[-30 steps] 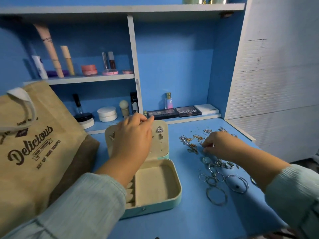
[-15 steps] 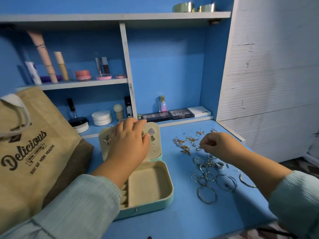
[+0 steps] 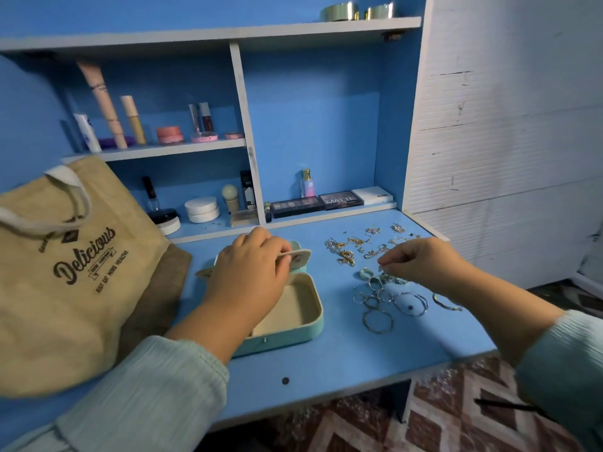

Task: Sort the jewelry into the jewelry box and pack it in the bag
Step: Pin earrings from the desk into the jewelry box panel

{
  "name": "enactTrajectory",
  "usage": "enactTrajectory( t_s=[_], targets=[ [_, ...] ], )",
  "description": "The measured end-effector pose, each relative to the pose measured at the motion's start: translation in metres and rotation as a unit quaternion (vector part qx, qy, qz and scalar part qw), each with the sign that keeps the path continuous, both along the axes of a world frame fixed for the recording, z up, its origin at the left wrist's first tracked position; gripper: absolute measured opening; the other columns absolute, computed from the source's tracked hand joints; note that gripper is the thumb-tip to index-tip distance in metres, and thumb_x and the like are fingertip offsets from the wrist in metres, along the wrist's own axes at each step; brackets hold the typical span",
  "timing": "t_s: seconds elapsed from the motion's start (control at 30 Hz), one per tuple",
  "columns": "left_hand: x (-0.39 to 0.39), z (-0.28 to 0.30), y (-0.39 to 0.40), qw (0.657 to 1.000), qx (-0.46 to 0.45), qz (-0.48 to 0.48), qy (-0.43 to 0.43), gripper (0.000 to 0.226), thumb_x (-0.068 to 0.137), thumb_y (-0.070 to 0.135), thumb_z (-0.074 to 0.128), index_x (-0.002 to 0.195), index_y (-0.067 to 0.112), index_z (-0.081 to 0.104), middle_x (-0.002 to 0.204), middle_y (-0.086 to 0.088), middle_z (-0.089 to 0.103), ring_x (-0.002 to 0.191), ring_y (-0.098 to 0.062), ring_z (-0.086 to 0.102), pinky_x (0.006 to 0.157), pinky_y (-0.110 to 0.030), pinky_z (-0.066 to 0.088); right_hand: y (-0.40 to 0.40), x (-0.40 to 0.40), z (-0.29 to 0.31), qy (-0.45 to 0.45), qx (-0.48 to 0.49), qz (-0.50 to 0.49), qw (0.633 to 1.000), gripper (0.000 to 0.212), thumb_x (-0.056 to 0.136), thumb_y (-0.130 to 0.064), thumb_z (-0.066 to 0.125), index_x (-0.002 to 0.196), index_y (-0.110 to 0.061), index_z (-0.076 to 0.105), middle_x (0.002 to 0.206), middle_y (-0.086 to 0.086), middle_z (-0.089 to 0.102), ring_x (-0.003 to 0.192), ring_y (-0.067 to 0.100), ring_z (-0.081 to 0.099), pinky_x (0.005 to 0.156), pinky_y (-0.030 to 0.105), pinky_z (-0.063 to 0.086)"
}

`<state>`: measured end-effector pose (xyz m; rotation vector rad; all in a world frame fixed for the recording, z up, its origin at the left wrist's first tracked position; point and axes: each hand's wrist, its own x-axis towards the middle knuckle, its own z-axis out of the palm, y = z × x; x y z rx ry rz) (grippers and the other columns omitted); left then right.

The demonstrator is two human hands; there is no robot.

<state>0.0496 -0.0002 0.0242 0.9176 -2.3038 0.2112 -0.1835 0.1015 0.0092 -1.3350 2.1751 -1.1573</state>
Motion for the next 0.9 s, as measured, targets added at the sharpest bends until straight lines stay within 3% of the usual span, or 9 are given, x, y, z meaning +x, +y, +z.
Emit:
enactTrajectory(
  t_s=[0.13, 0.23, 0.4, 0.47, 0.6, 0.7, 0.77, 0.83, 0.9],
  targets=[
    [0.002, -0.005, 0.010, 1.000, -0.012, 0.001, -0.011, 0.012, 0.088, 0.022, 0.060, 0.094, 0.018, 0.068, 0.095, -0.003, 0.059, 0.089, -0.028, 0.056, 0.071, -0.033, 0.040, 0.015, 0.004, -0.001, -0.033, -0.001, -0.015, 0.999, 0.005, 0.076, -0.016, 0.075, 0.076, -0.021, 0.073, 0.067, -0.015, 0.064, 0.056, 0.002, 0.052, 0.055, 0.013, 0.042],
    [0.003, -0.009, 0.015, 0.999, -0.024, -0.015, -0.018, 0.008, 0.075, 0.013, 0.074, 0.082, 0.016, 0.072, 0.081, -0.004, 0.061, 0.070, -0.030, 0.060, 0.058, -0.035, 0.046, 0.024, 0.004, -0.003, -0.048, 0.001, -0.022, 0.999, 0.010, 0.076, -0.015, 0.076, 0.073, -0.022, 0.070, 0.069, -0.008, 0.062, 0.057, 0.010, 0.049, 0.056, 0.022, 0.041],
    [0.001, -0.019, 0.019, 0.996, -0.052, -0.007, -0.071, 0.023, 0.053, 0.006, 0.086, 0.072, 0.016, 0.075, 0.072, -0.003, 0.061, 0.056, -0.027, 0.059, 0.047, -0.035, 0.048, 0.038, 0.002, -0.002, -0.027, 0.024, -0.025, 0.999, 0.009, 0.081, -0.015, 0.070, 0.089, -0.020, 0.069, 0.076, -0.004, 0.061, 0.058, 0.013, 0.045, 0.047, 0.018, 0.036],
    [0.000, -0.020, 0.024, 0.995, -0.053, 0.007, -0.083, 0.022, 0.057, 0.009, 0.084, 0.076, 0.016, 0.075, 0.076, -0.004, 0.062, 0.061, -0.028, 0.060, 0.050, -0.036, 0.049, 0.041, 0.001, -0.002, -0.019, 0.034, -0.025, 0.999, 0.008, 0.082, -0.014, 0.070, 0.088, -0.019, 0.070, 0.078, -0.005, 0.063, 0.059, 0.012, 0.047, 0.051, 0.019, 0.038],
    [-0.002, -0.018, 0.037, 0.990, -0.037, 0.077, -0.114, 0.034, 0.090, 0.030, 0.053, 0.123, 0.025, 0.054, 0.117, -0.001, 0.054, 0.105, -0.024, 0.052, 0.086, -0.037, 0.040, 0.045, -0.002, -0.003, -0.023, 0.040, -0.032, 0.998, 0.009, 0.081, -0.012, 0.070, 0.082, -0.021, 0.069, 0.083, 0.001, 0.066, 0.066, 0.017, 0.051, 0.059, 0.026, 0.042],
    [-0.010, -0.020, 0.048, 0.989, -0.045, 0.073, -0.118, 0.038, 0.063, 0.030, 0.079, 0.097, 0.019, 0.068, 0.091, -0.006, 0.061, 0.079, -0.027, 0.059, 0.072, -0.039, 0.042, 0.049, -0.006, -0.003, -0.016, 0.041, -0.037, 0.998, 0.011, 0.081, -0.012, 0.070, 0.076, -0.021, 0.068, 0.087, 0.006, 0.068, 0.070, 0.018, 0.053, 0.060, 0.027, 0.043],
    [-0.019, -0.027, 0.047, 0.991, -0.055, 0.058, -0.106, 0.039, 0.047, 0.025, 0.085, 0.083, 0.019, 0.071, 0.079, -0.005, 0.060, 0.068, -0.027, 0.058, 0.070, -0.036, 0.033, 0.053, -0.011, -0.003, -0.002, 0.044, -0.042, 0.998, 0.007, 0.081, -0.013, 0.070, 0.078, -0.019, 0.068, 0.086, 0.004, 0.068, 0.068, 0.016, 0.053, 0.056, 0.023, 0.042],
    [-0.032, -0.029, 0.053, 0.992, -0.048, 0.031, -0.116, 0.037, 0.050, 0.029, 0.085, 0.083, 0.022, 0.071, 0.082, -0.002, 0.059, 0.070, -0.024, 0.058, 0.071, -0.035, 0.032, 0.058, -0.017, -0.003, 0.024, 0.046, -0.045, 0.998, 0.007, 0.083, -0.014, 0.068, 0.079, -0.020, 0.066, 0.081, -0.004, 0.065, 0.067, 0.011, 0.053, 0.053, 0.016, 0.040],
    [-0.048, -0.026, 0.067, 0.991, -0.023, -0.005, -0.129, 0.033, 0.070, 0.038, 0.074, 0.101, 0.029, 0.065, 0.101, 0.002, 0.055, 0.089, -0.020, 0.056, 0.080, -0.037, 0.038, 0.065, -0.024, -0.004, 0.059, 0.052, -0.051, 0.996, 0.008, 0.085, -0.013, 0.065, 0.081, -0.020, 0.064, 0.078, -0.008, 0.060, 0.066, 0.004, 0.050, 0.049, 0.006, 0.038]
  ],
)
